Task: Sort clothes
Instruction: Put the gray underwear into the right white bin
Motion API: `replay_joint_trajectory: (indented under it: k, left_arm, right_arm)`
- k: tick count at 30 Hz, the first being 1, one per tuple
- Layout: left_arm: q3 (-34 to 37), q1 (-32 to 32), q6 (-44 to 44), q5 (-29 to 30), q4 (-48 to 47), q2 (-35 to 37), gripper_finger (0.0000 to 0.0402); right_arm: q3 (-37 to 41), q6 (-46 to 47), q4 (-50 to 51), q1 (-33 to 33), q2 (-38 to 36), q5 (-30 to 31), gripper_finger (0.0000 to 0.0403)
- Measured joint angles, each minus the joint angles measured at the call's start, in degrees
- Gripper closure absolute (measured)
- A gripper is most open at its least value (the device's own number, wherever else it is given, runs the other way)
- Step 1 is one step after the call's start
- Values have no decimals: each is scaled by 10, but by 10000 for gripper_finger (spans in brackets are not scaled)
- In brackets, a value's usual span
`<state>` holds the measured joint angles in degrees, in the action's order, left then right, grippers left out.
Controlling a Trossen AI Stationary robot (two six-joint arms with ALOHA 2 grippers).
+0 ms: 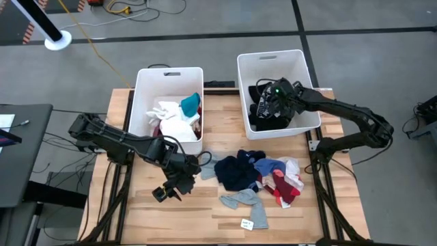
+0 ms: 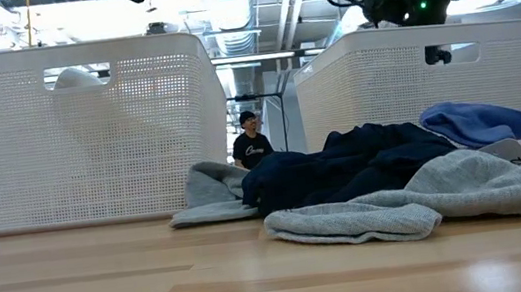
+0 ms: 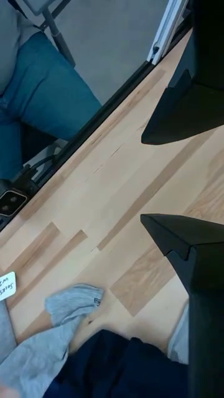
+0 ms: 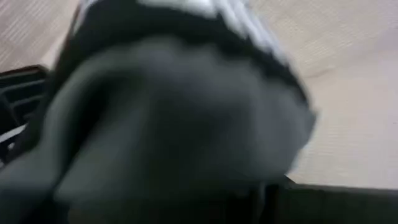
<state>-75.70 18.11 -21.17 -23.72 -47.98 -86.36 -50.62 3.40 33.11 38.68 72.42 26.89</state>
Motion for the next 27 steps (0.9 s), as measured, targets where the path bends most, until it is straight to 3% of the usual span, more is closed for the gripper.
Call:
replay_joint_trajectory:
  k: [5, 17, 27]
  left_arm:
    - [0, 0, 0, 3, 5, 0, 214]
    - [0, 0, 5, 4, 10, 0, 214]
    - [0, 0, 19, 4, 10, 0, 214]
  right_arm:
    - [29, -2, -19, 5, 0, -48, 392]
    - [49, -4, -20, 5, 0, -75, 388]
    - [27, 0, -9, -22, 0, -75, 273]
